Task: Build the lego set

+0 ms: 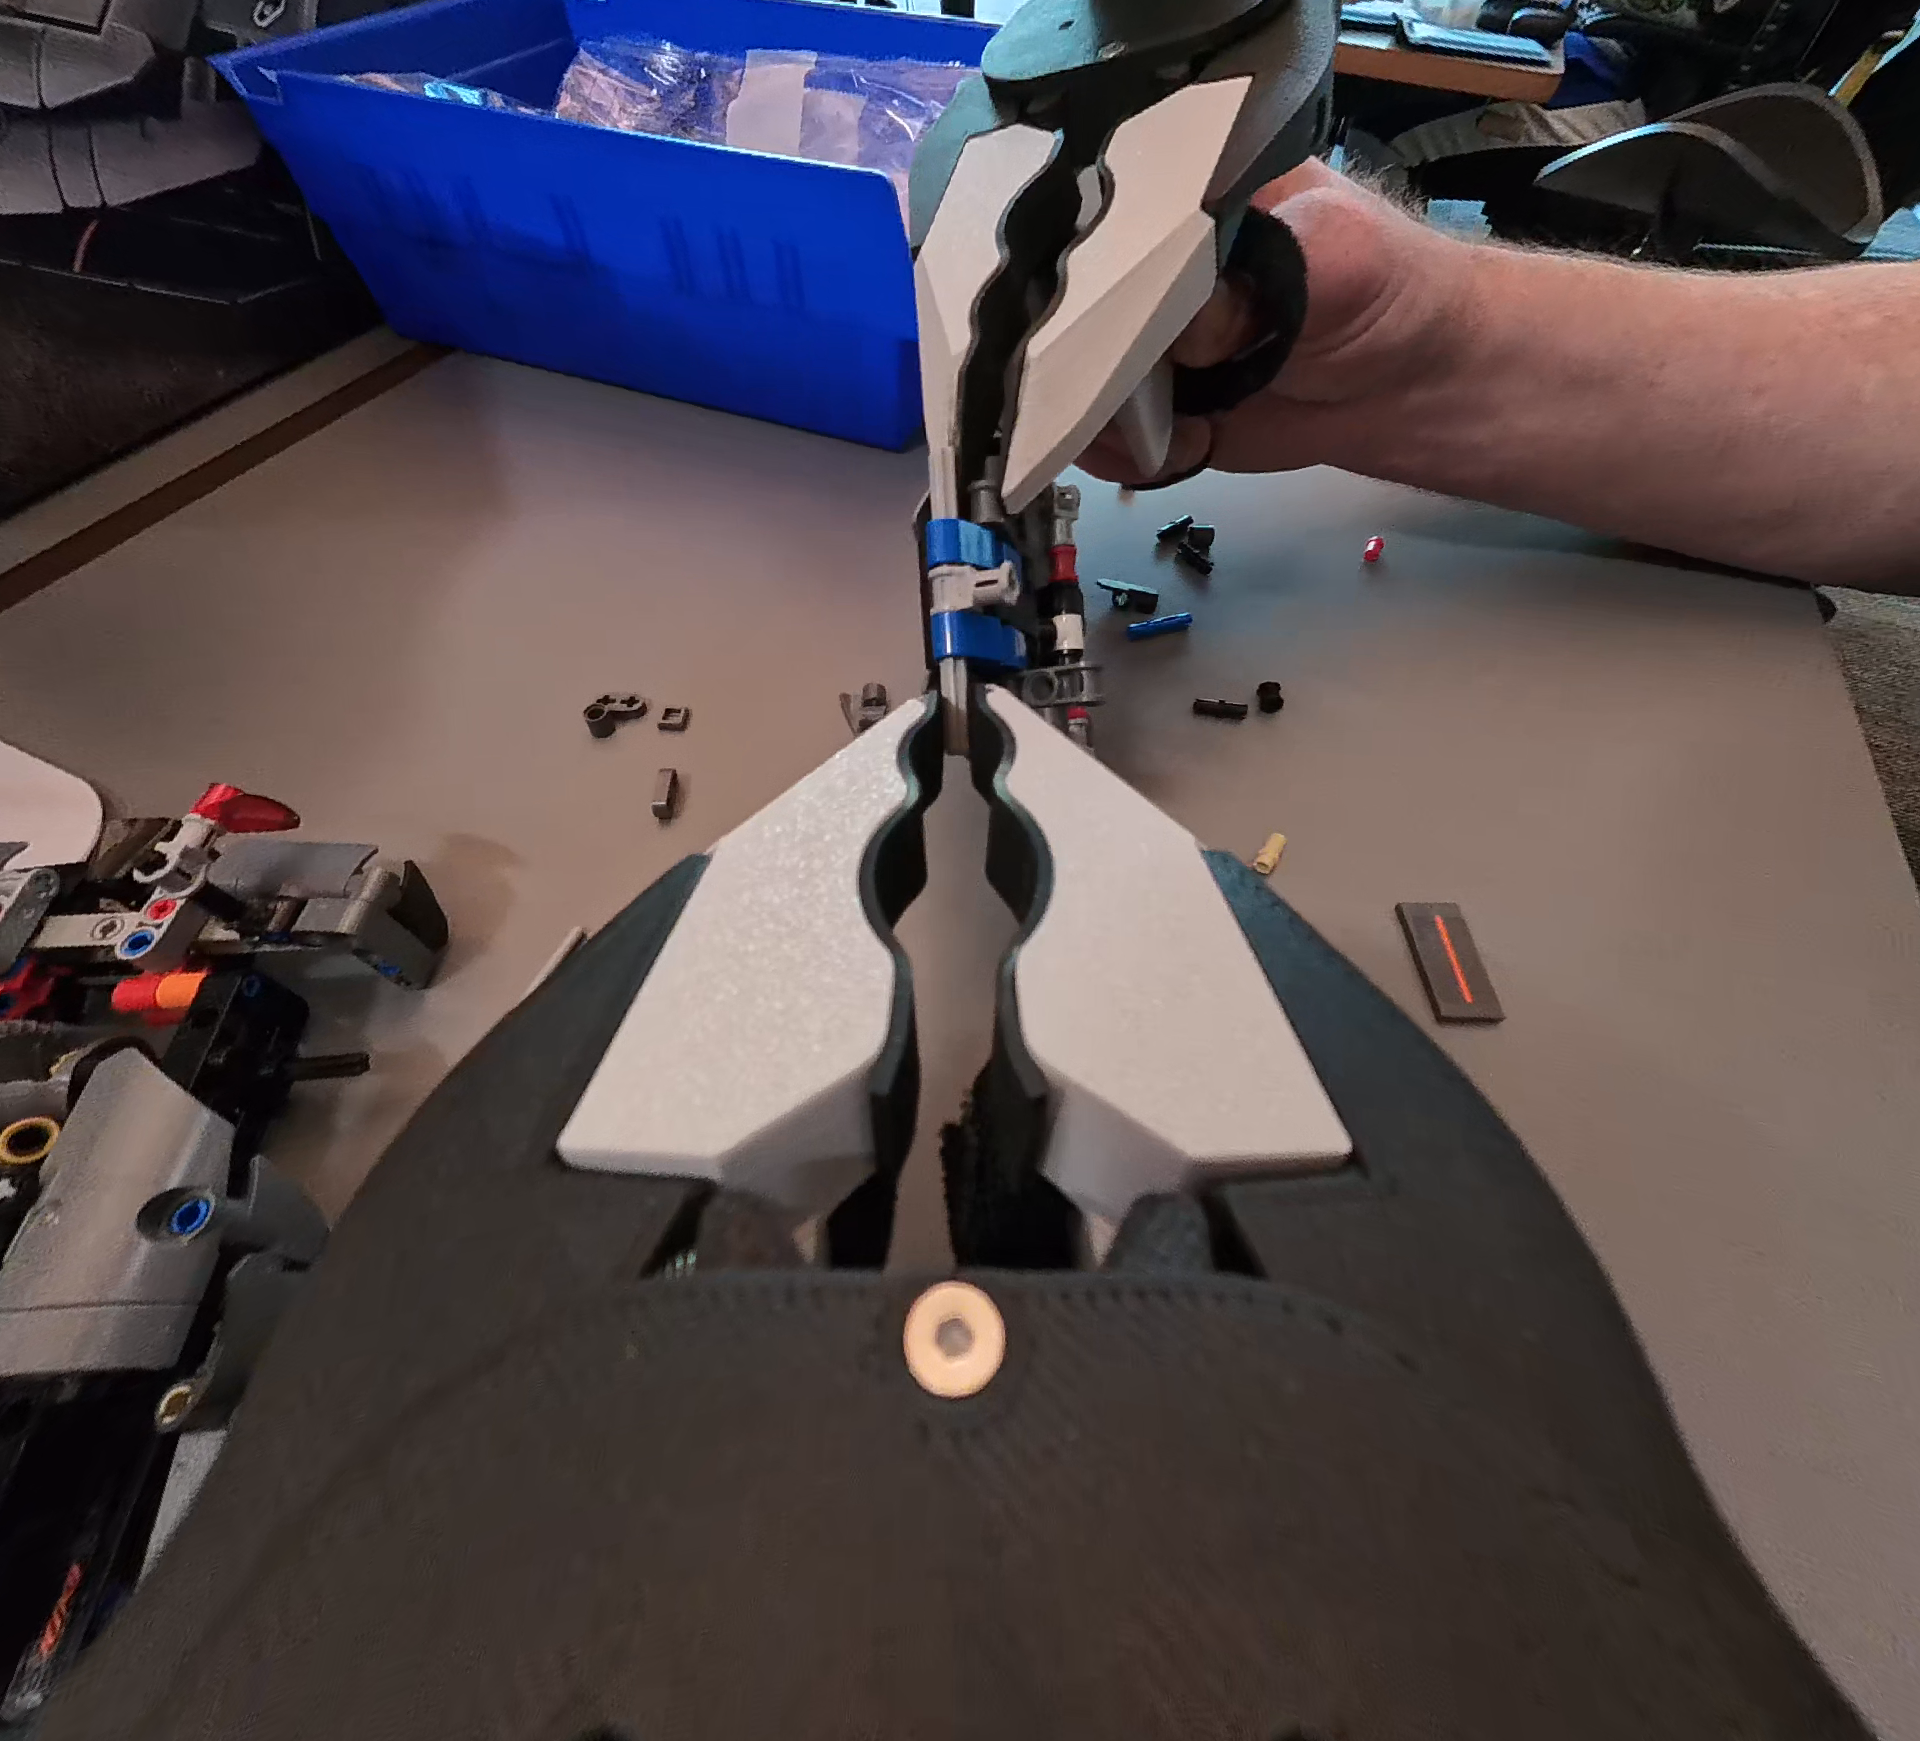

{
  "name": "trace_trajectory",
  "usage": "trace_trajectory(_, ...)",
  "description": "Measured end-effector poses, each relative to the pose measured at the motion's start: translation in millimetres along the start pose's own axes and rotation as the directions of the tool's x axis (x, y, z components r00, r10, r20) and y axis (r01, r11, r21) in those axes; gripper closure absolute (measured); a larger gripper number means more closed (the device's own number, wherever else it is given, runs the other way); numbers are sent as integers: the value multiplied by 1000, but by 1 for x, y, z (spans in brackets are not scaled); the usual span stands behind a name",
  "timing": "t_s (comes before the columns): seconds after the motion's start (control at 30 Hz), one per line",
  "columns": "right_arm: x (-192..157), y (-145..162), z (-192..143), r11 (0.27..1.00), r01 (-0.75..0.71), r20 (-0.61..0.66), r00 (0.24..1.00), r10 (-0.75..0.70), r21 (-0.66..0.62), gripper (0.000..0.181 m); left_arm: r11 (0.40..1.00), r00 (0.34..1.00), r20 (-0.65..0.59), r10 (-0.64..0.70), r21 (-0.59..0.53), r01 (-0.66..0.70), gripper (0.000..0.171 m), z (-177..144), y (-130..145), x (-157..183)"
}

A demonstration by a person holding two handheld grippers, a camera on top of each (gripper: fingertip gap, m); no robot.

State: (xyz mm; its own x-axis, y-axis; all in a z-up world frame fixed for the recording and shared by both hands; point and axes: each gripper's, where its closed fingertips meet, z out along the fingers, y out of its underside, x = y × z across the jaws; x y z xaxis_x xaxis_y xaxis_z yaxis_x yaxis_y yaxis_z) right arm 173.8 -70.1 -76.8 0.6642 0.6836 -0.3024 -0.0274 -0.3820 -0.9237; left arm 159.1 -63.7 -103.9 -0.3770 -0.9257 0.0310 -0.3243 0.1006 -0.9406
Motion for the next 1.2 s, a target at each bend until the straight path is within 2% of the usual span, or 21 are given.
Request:
trace_trajectory(0.47,5,2,1,997,-70,24,997,69,29,178,1000,1000,14,13,-22,-13,169,0,2,-2)
trace_trajectory(0.83,4,2,1,998,-61,25,998,61,22,178,1000,1000,18,19,-25,-18,169,-1,2,-2)
trace_trajectory(0.93,1,-3,3,999,28,-30,999,-27,18,178,1000,1000,19,-2,-20,2,169,-3,1,-4)
trace_trajectory(0.97,3,-3,2,999,54,-67,996,-54,-2,172,1000,1000,24,-11,-26,12,169,-3,2,-5)
trace_trajectory(1.03,9,-3,0,990,123,-169,977,-133,-67,150,999,999,38,-28,-36,30,169,-2,5,-9)
trace_trajectory(1.13,13,-2,4,955,239,-281,917,-282,-177,137,997,997,44,-69,-38,71,169,0,6,-10)
trace_trajectory(1.2,15,8,13,910,298,-322,865,-385,-288,142,996,995,66,-80,-42,83,169,1,7,-12)
